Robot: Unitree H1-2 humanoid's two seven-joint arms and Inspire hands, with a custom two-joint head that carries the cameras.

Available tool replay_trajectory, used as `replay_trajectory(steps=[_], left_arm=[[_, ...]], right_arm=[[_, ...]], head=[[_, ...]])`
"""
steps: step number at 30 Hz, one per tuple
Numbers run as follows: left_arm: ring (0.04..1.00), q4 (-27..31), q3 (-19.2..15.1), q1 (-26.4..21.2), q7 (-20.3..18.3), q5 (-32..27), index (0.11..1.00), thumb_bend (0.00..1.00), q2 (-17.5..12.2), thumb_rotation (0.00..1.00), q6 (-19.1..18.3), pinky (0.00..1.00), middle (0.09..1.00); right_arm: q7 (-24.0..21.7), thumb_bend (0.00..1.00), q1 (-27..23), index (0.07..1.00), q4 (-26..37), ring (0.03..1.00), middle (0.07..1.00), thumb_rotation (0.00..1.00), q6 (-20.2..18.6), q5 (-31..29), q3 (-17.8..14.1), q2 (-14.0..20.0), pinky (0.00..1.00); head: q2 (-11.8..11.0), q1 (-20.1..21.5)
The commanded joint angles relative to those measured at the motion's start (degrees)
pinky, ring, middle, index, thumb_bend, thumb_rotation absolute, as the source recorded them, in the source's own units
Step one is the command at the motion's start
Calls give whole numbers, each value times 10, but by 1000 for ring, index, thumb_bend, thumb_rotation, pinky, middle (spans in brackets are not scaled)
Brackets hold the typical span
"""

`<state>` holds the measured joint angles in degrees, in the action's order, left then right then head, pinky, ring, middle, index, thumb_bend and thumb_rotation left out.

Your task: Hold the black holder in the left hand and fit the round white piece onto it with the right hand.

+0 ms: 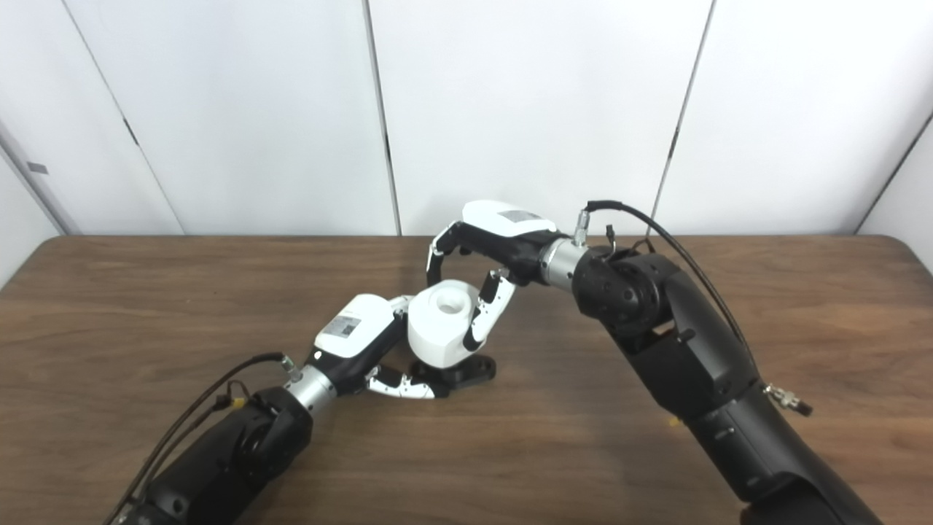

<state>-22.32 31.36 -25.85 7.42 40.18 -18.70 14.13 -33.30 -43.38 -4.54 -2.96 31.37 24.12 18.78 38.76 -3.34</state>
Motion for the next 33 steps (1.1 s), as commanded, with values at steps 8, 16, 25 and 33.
replay_trajectory(steps=[8, 16, 25, 33], left_arm=[[836, -22, 25, 28, -75, 15, 486, 520, -4, 81, -18, 677, 813], [844, -20, 21, 29, -83, 11, 486, 520, -4, 80, -20, 685, 814], [841, -24, 20, 27, -83, 11, 486, 521, -2, 77, -22, 682, 809], [840, -27, 22, 24, -80, 16, 486, 521, -2, 78, -19, 682, 813]], right_arm=[[-6, 523, -7, 480, 3, 815, 744, 132, 13, 16, 22, 7, 784], [-10, 523, -5, 479, 8, 815, 745, 132, 11, 16, 26, 14, 773], [-11, 523, -12, 479, 11, 811, 744, 132, 15, 13, 24, 19, 765], [-20, 523, -18, 479, 17, 800, 737, 132, 13, 13, 29, 25, 753]], head=[[4, 1], [6, 2], [6, 4], [8, 2]])
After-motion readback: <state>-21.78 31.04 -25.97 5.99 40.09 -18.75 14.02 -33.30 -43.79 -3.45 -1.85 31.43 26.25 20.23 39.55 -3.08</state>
